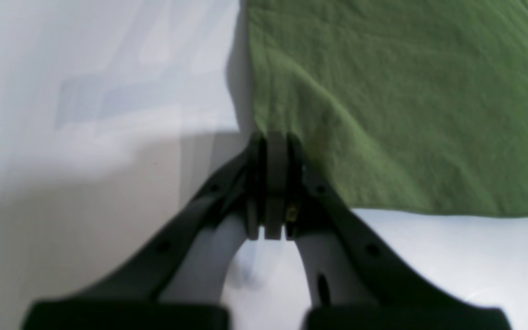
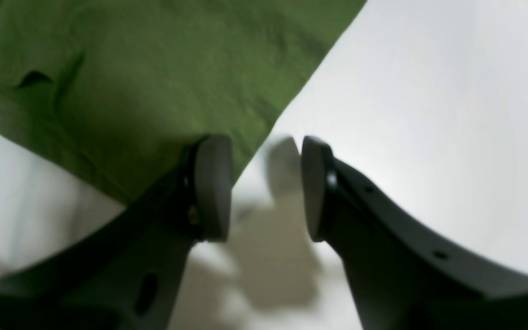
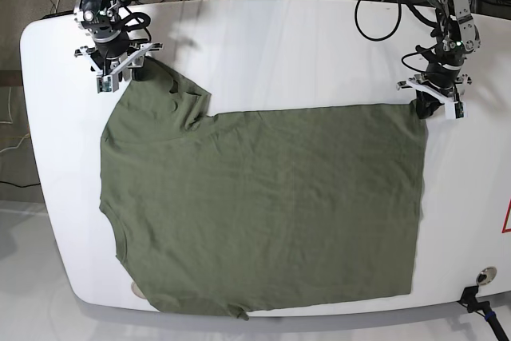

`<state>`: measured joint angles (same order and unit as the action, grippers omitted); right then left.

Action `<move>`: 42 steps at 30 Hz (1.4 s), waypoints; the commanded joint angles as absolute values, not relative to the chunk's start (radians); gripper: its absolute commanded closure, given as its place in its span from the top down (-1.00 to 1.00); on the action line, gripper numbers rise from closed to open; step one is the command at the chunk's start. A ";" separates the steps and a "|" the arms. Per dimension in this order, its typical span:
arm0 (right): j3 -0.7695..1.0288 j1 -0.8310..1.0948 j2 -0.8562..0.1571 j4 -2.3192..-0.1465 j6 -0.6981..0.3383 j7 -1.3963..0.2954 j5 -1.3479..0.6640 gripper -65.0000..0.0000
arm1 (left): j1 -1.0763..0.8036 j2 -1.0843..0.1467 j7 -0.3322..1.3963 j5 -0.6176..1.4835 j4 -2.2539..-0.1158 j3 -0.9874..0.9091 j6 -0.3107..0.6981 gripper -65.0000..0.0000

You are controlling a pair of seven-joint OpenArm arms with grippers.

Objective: Fold the T-shirt properly
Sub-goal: 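Drag the shirt with both grippers toward the arms' mounting edge, then open both grippers and release the shirt edge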

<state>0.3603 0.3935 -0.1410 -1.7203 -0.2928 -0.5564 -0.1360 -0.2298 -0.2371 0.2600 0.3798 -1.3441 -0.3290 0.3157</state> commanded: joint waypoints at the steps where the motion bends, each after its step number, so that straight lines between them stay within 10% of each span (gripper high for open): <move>1: 0.367 0.386 -0.145 -1.714 -0.294 -0.555 -0.135 -0.25 | -0.230 -0.245 0.287 0.373 -1.348 -0.332 0.319 -1.00; 10: 0.365 0.349 -0.147 -1.577 -0.318 -0.558 -0.137 -0.32 | -0.240 -0.244 0.296 0.371 -1.349 -0.333 0.322 -1.00; 16: 0.370 0.346 -0.149 -1.569 -0.338 -0.571 -0.138 -1.00 | -0.248 -0.246 0.299 0.371 -1.350 -0.335 0.320 -1.00; 42: 0.650 0.647 -0.140 -1.914 -0.421 -0.510 -0.209 -1.00 | -0.517 -0.255 0.293 0.387 -1.655 -0.378 0.337 -1.00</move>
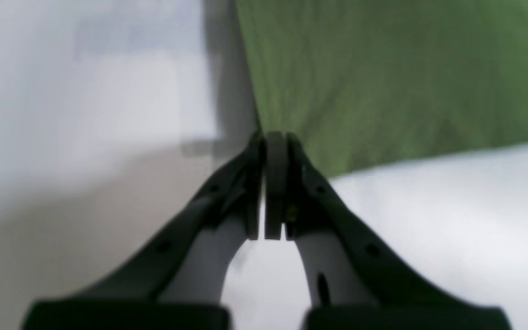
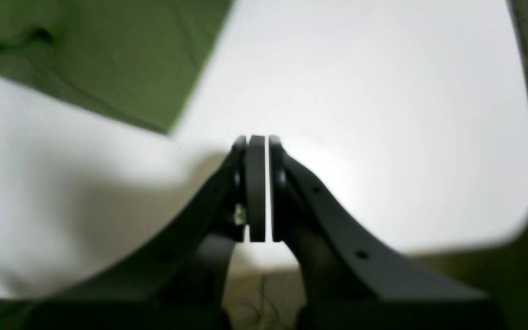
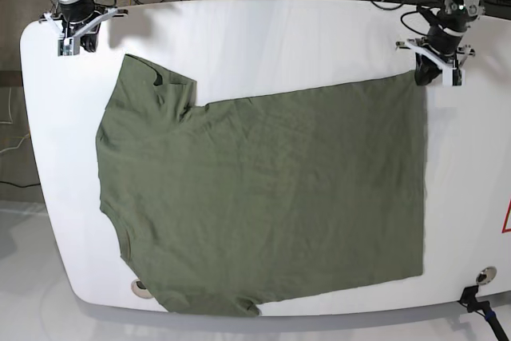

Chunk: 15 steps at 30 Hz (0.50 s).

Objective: Fold the T-shirt properly
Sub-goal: 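Open both grippers and release the shirt edge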

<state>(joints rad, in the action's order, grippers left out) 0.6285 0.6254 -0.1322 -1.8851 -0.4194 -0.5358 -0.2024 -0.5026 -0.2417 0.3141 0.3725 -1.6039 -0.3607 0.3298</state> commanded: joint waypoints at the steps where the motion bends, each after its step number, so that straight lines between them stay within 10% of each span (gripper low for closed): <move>1: 0.661 0.664 -0.137 -1.920 -0.429 -0.509 -0.213 -1.00 | -0.538 -0.251 0.291 0.384 -1.677 -0.386 0.337 -1.00; 15: 0.631 0.578 -0.079 -1.908 -0.467 -0.521 -0.220 -0.97 | -0.610 -0.228 0.328 0.363 -1.761 -0.378 0.326 -0.97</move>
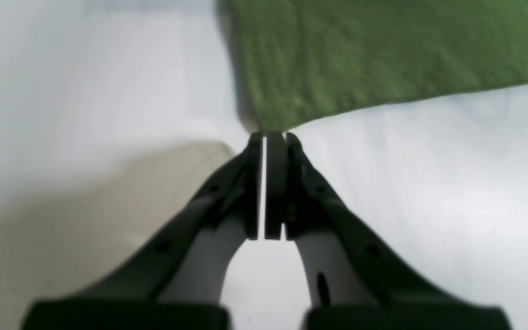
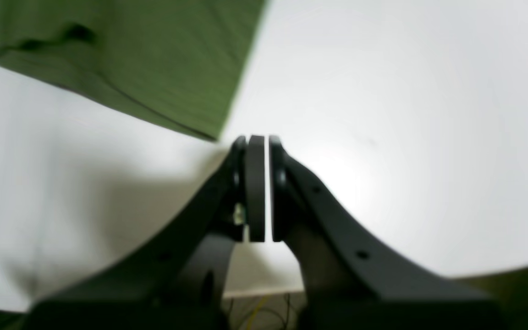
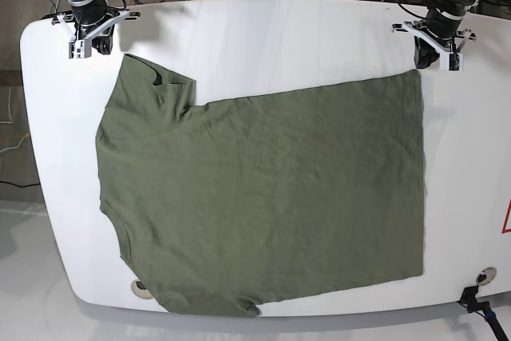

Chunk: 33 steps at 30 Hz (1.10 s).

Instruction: Fold the T-shirt properly

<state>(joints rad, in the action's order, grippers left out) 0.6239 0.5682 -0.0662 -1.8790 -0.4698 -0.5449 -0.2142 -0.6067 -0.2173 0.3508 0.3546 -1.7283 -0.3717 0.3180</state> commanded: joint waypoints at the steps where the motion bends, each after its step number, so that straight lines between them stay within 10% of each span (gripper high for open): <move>1: 0.631 0.581 -0.077 -1.914 -0.478 -0.521 -0.220 -0.97 | -0.616 -0.228 0.326 0.363 -1.768 -0.378 0.326 -0.97; 11: 0.631 0.610 -0.028 -1.968 -0.610 -0.449 -0.219 -0.97 | -0.657 -0.225 0.323 0.367 -1.842 -0.463 0.332 -0.48; 20: 0.630 0.654 0.013 -1.968 -0.653 -0.354 -0.225 -0.95 | -0.668 -0.134 0.328 0.364 -1.848 -0.604 0.616 -0.36; 26: 0.631 0.667 0.013 -1.968 -0.651 -0.358 -0.326 -0.38 | -0.667 -0.117 0.328 0.366 -1.848 -0.670 0.634 0.28; 33: 0.631 0.641 0.015 -1.965 -0.651 -0.372 -0.334 0.09 | -0.645 -0.117 0.331 0.369 -1.848 -0.680 0.634 0.34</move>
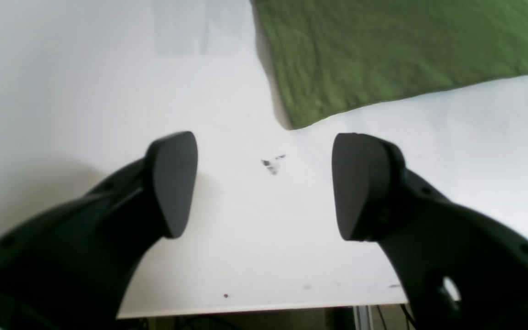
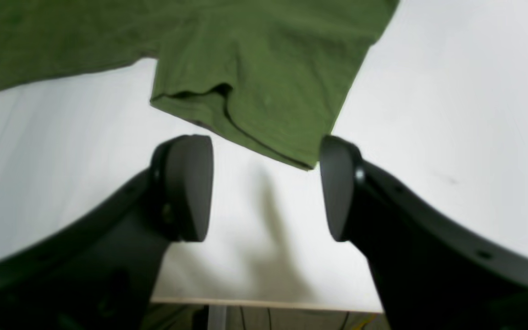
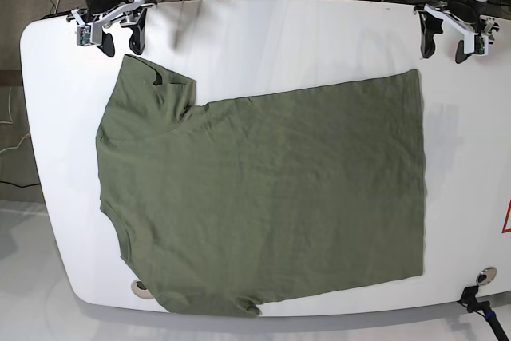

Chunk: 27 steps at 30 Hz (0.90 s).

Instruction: Fold the T-shirt properly

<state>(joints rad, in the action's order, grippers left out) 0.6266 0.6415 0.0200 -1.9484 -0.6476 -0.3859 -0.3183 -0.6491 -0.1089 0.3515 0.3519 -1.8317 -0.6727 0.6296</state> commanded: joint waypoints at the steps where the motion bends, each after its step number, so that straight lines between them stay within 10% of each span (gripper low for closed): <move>1: 0.631 0.633 0.015 -1.963 -0.651 -0.394 -0.348 0.09 | -0.638 -0.117 0.332 0.369 -1.845 -0.682 0.636 0.34; 27: 0.909 0.318 -0.010 -1.782 -0.698 -0.990 -0.568 0.11 | -0.438 -0.114 0.676 0.568 -1.751 -0.720 0.676 0.35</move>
